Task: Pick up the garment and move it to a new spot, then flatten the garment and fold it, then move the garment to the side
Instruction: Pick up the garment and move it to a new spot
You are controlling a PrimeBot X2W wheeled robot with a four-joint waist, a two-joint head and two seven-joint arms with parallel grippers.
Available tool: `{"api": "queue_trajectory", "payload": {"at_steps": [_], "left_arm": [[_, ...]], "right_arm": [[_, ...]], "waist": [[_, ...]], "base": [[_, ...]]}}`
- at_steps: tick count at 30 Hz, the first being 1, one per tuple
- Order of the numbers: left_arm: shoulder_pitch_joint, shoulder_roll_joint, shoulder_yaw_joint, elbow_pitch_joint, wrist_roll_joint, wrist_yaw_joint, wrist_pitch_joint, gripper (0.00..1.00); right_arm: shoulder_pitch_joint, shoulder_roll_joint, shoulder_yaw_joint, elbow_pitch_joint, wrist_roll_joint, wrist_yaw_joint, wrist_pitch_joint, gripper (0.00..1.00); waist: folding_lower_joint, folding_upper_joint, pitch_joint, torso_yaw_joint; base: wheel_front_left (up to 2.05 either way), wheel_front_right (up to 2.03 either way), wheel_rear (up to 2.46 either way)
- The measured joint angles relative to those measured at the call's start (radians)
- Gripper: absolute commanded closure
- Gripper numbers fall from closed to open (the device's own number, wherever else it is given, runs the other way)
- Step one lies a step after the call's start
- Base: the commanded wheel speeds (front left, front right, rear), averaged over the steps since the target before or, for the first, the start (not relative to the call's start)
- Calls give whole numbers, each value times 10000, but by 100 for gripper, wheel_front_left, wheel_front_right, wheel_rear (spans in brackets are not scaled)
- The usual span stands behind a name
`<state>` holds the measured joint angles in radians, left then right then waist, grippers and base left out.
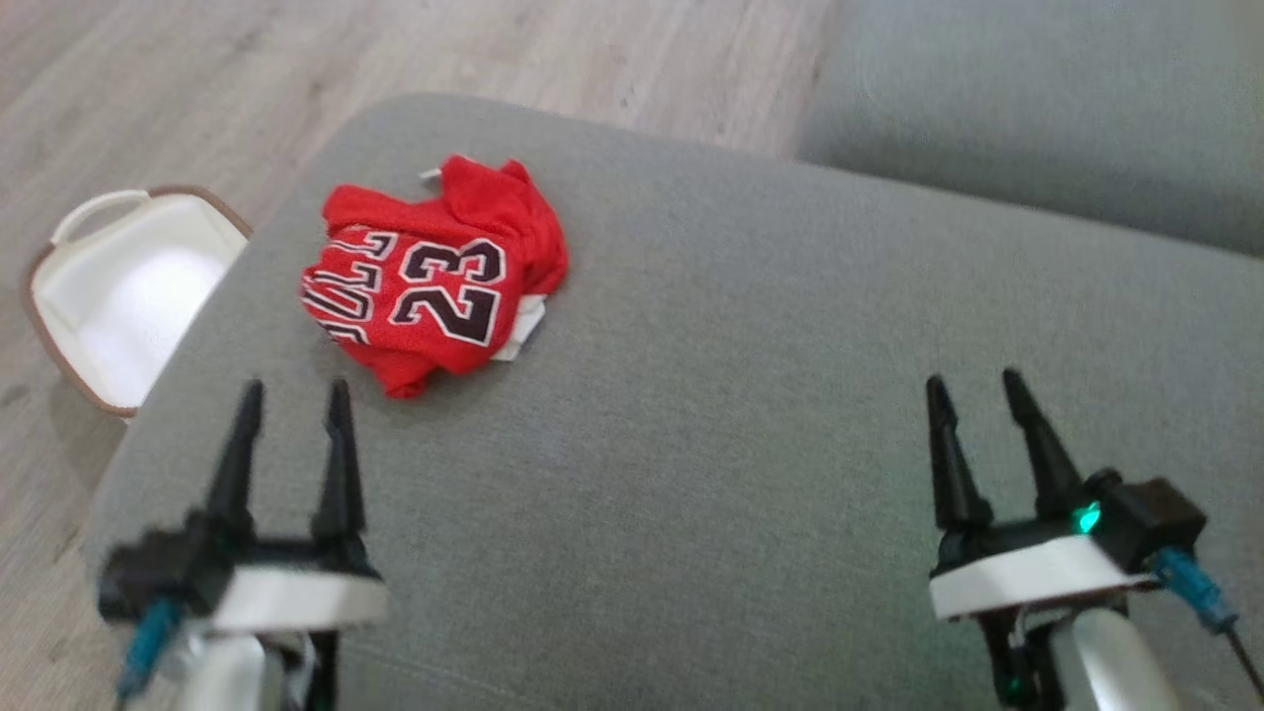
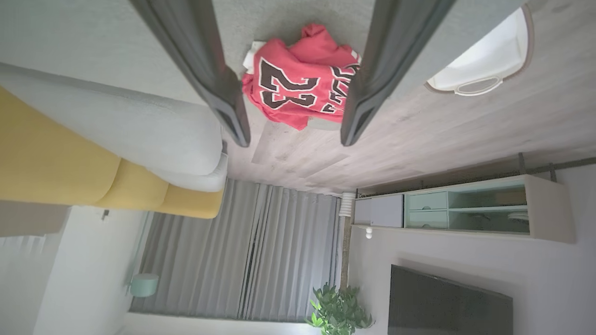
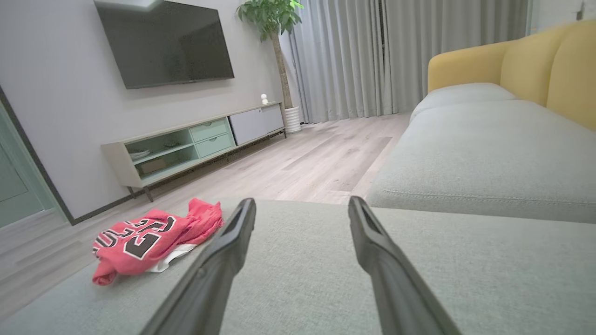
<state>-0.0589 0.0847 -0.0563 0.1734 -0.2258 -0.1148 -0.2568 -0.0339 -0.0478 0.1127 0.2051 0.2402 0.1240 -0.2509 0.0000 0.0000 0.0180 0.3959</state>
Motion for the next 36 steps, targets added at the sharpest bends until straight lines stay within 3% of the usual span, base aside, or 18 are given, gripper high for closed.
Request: {"api": "queue_trajectory", "payload": {"at_steps": [8, 10, 15, 21, 29, 36], "left_arm": [[-2918, 1770, -443, 1824, 341, -102, 890, 0], [-3576, 2282, -1237, 2245, 88, -102, 1331, 0], [-4828, 3218, -3845, 2642, -2173, -178, 2627, 0], [-5862, 4293, -5793, 3839, -3770, -176, 4213, 0], [-6729, 4558, -7588, 4828, -4905, -176, 4113, 0], [-7244, 4510, -8205, 5753, -5434, -178, 3739, 0]], "right_arm": [[-821, -2, -740, -500, -798, 0, 0, 0], [-955, -6, -867, -600, -917, 0, -2, 0], [-1276, -10, -972, -855, -1093, 0, -2, 0], [-1582, -10, -943, -1037, -1193, 0, -2, 0], [-1658, -12, -989, -1133, -1241, 0, -2, 0], [-1766, -12, -1058, -1162, -1269, 0, -2, 0]], "waist": [[2, 0, 1168, -632], [2, 0, 1465, -798], [3, 0, 2164, -1208], [3, 0, 2825, -1628], [1, 0, 3256, -1982], [0, 0, 3388, -2000]], "base": [[0, 0, 0], [0, 0, 0], [0, 0, 0], [0, 0, 0], [0, 0, 0], [0, 0, 0]]}}
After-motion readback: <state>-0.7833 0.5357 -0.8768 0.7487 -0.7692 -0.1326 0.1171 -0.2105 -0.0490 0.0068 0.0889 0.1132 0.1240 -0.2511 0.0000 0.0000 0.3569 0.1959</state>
